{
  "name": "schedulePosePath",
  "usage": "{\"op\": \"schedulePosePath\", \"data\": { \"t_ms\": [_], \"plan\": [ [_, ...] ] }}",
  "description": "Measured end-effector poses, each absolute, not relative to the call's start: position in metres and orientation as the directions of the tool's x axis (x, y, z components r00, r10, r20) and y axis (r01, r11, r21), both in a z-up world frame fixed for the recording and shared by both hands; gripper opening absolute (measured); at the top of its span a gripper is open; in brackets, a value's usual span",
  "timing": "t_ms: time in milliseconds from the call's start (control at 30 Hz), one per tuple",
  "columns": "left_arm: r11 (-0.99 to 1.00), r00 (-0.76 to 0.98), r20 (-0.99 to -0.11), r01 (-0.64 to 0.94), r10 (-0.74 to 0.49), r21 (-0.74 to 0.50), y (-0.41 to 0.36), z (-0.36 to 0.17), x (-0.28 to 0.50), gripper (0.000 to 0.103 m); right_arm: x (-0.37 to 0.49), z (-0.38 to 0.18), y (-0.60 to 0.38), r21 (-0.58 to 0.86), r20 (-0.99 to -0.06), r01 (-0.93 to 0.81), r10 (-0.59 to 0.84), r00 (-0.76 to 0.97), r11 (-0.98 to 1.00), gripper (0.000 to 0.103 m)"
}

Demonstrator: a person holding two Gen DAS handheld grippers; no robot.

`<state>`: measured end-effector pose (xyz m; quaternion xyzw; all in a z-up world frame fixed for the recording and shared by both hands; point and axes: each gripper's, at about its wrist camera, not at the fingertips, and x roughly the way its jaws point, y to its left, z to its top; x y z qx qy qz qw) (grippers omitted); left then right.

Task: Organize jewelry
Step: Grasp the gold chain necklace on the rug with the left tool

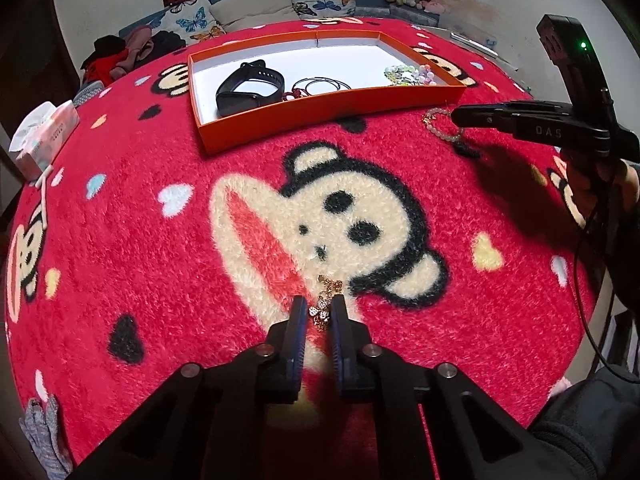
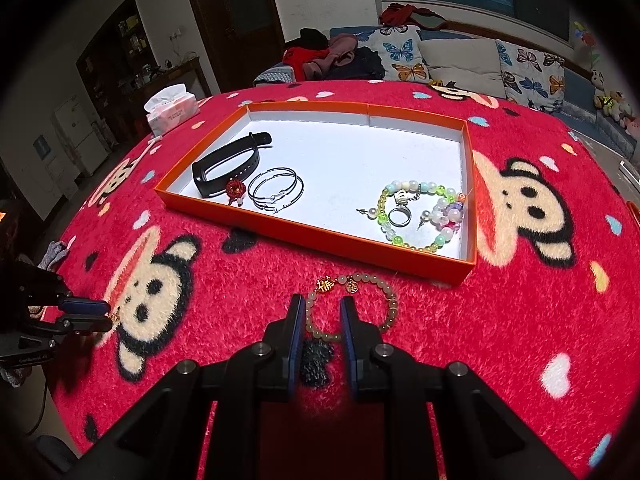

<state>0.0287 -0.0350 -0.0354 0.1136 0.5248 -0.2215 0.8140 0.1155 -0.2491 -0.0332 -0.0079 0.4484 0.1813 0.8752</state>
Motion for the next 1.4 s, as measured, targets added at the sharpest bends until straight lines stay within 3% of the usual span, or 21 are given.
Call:
{"op": "schedulePosePath", "data": {
  "t_ms": [1400],
  "plan": [
    [0.874, 0.385, -0.880, 0.481, -0.279, -0.067, -0.043, -0.017, 0.044, 0.011, 0.120, -0.052, -0.233, 0.129, -0.813, -0.370, 0.312, 0.492, 0.920, 0.020]
  ]
}}
